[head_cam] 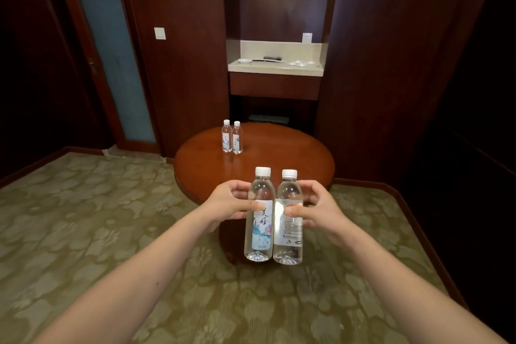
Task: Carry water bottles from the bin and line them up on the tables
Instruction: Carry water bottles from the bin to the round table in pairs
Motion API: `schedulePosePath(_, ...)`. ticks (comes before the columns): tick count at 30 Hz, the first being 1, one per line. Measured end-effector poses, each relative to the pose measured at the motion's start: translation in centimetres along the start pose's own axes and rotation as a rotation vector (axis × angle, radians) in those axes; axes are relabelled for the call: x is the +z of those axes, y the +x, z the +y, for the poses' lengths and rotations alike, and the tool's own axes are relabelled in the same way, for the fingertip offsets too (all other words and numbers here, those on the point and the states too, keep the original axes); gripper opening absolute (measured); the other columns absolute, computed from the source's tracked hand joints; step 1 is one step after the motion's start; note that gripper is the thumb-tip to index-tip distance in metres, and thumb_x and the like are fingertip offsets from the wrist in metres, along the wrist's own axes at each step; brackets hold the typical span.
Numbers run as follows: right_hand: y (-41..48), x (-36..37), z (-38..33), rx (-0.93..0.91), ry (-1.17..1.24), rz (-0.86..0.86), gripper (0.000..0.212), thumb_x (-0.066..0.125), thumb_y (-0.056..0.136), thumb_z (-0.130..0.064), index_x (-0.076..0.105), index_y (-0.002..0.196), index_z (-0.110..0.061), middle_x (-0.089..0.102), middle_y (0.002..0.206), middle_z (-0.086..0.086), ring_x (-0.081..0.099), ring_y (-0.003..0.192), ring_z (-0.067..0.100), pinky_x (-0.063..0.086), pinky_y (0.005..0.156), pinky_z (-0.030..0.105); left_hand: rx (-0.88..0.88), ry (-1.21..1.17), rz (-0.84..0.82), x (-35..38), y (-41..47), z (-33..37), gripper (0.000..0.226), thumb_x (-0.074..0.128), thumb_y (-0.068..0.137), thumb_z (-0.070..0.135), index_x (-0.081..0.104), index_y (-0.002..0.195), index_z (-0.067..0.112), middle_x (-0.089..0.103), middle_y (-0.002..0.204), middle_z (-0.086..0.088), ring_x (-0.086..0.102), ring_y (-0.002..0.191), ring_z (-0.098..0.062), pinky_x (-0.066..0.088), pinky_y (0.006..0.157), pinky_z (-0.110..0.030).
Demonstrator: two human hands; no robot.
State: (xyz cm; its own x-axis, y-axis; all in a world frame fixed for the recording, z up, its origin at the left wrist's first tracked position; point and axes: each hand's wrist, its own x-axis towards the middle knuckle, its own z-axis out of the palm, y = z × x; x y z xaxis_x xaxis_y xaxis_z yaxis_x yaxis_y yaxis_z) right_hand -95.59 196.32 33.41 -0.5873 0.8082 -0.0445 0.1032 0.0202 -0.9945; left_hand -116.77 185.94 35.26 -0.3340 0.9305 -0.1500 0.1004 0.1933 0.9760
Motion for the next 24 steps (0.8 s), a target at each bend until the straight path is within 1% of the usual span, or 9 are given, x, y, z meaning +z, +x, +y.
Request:
schedulePosePath(4,9.3,-2.1,-1.7,-0.03,-0.032,-0.029,0.059,0.086,0.07,-0.006,0.058,0.115,-0.032,0.071,0.11,0.005,0.072,0.096,0.017,0.061,0.073,0.042,0.018,0.012,0.029,-1.1,8.8,2.1,0.056,0.089,0.067,0.016,0.062,0.116,0.019,0.069,0.115,-0.001,0.069,0.103,-0.013,0.059,0.074,-0.025)
schedulePosePath(7,15.2,-2.9,-2.2,-0.03,-0.049,-0.06,0.059,0.087,0.07,-0.005,0.057,0.116,-0.03,0.07,0.113,0.007,0.071,0.1,0.019,0.061,0.072,0.037,0.022,0.013,0.061,-1.9,13.8,2.9,0.053,0.087,0.069,0.017,0.061,0.115,0.021,0.068,0.114,0.002,0.066,0.105,-0.012,0.058,0.075,-0.025)
schedulePosePath(11,22.4,-3.3,-2.0,-0.008,-0.052,-0.079,0.059,0.085,0.071,-0.003,0.056,0.117,-0.027,0.07,0.111,0.007,0.07,0.101,0.023,0.062,0.079,0.045,0.002,0.007,0.074,-3.2,20.4,2.8,0.051,0.087,0.07,0.016,0.062,0.114,0.022,0.069,0.113,0.003,0.067,0.104,-0.012,0.059,0.082,-0.03)
schedulePosePath(15,29.7,-3.4,-0.9,0.015,-0.053,-0.066,0.059,0.083,0.072,0.001,0.056,0.117,-0.026,0.069,0.108,0.008,0.07,0.097,0.023,0.058,0.082,0.049,-0.007,0.023,0.063,-4.8,27.7,2.5,0.048,0.086,0.071,0.014,0.062,0.112,0.021,0.069,0.112,0.002,0.067,0.102,-0.012,0.058,0.08,-0.03)
schedulePosePath(17,33.4,-3.5,-0.3,0.021,-0.058,-0.052,0.059,0.083,0.072,0.001,0.055,0.115,-0.028,0.069,0.107,0.007,0.07,0.095,0.022,0.059,0.081,0.047,-0.005,0.032,0.03,-5.7,31.8,2.3,0.046,0.085,0.072,0.011,0.061,0.109,0.022,0.068,0.112,0.001,0.067,0.101,-0.012,0.056,0.072,-0.024)
schedulePosePath(19,37.0,-3.6,0.2,0.029,-0.054,-0.033,0.06,0.083,0.072,0.001,0.055,0.115,-0.029,0.069,0.106,0.007,0.069,0.092,0.022,0.06,0.075,0.04,0.004,0.049,-0.001,-6.7,35.9,2.3,0.047,0.085,0.072,0.011,0.06,0.109,0.024,0.066,0.113,0.0,0.066,0.101,-0.012,0.054,0.069,-0.021)
schedulePosePath(21,40.9,-3.6,0.8,0.04,-0.055,0.002,0.062,0.083,0.071,0.002,0.054,0.116,-0.028,0.068,0.106,0.009,0.068,0.09,0.022,0.058,0.07,0.033,0.015,0.08,-0.024,-7.8,40.3,2.2,0.051,0.086,0.07,0.012,0.06,0.111,0.026,0.066,0.113,0.001,0.066,0.103,-0.014,0.054,0.073,-0.023)
schedulePosePath(22,42.5,-3.7,1.1,0.045,-0.053,0.02,0.064,0.084,0.07,0.003,0.054,0.117,-0.028,0.067,0.106,0.01,0.068,0.09,0.022,0.058,0.07,0.032,0.02,0.096,-0.037,-8.3,42.3,2.1,0.055,0.087,0.068,0.012,0.06,0.114,0.026,0.066,0.113,0.002,0.066,0.102,-0.013,0.055,0.077,-0.025)
schedulePosePath(24,45.6,-3.7,1.6,0.042,-0.046,0.054,0.065,0.083,0.069,0.005,0.053,0.116,-0.028,0.067,0.106,0.011,0.068,0.09,0.022,0.059,0.075,0.035,0.034,0.122,-0.085,-9.1,45.9,2.1,0.062,0.087,0.068,0.01,0.059,0.121,0.024,0.068,0.11,0.006,0.069,0.096,-0.009,0.056,0.084,-0.026)
